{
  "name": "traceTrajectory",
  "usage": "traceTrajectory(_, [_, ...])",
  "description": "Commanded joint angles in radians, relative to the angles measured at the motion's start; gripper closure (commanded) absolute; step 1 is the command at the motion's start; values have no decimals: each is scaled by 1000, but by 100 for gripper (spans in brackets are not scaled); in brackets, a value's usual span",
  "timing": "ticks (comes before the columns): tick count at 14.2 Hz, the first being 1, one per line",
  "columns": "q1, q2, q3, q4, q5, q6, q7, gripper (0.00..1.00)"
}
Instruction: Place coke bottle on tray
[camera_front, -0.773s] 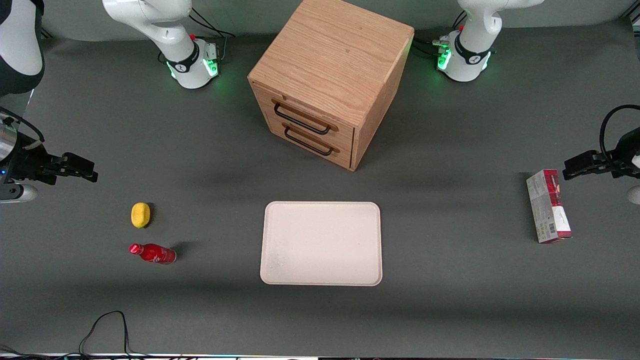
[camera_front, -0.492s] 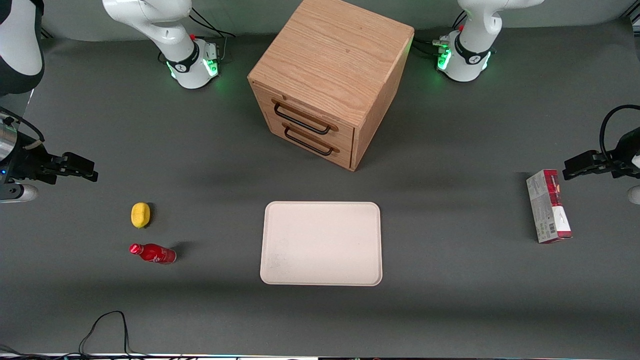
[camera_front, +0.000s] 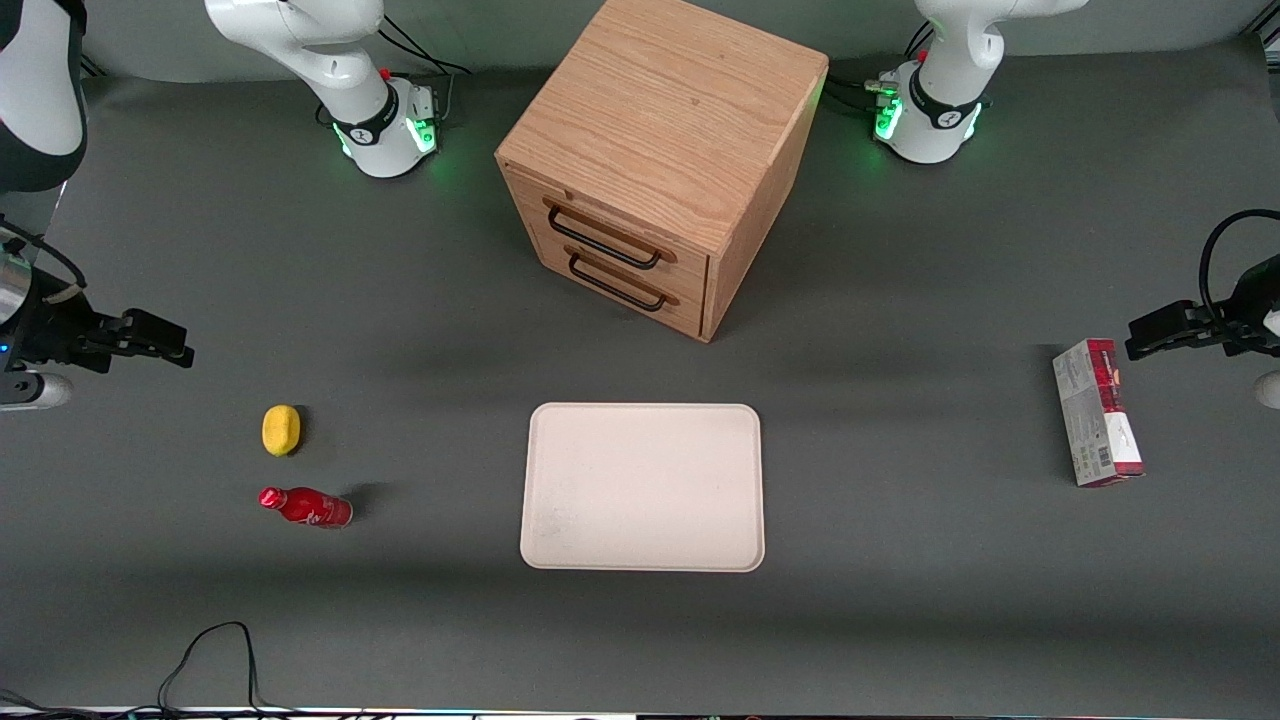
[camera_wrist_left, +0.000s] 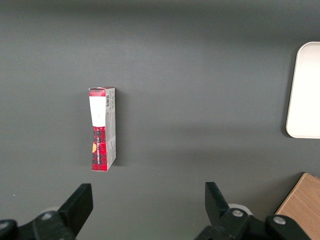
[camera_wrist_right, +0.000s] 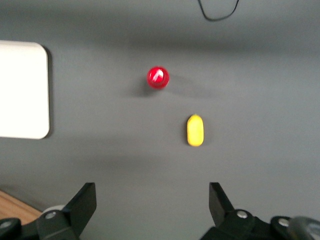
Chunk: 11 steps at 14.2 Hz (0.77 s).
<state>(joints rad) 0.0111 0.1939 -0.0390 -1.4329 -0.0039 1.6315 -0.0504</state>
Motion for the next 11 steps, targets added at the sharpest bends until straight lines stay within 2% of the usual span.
traceTrajectory(1, [-19,171,5,222,-10,-65,-41,0])
traceTrajectory(4, [-33,272,8,354,-8,-85,-54,0])
traceTrajectory(11, [-28,350,18,353,-4,-68,-51,0])
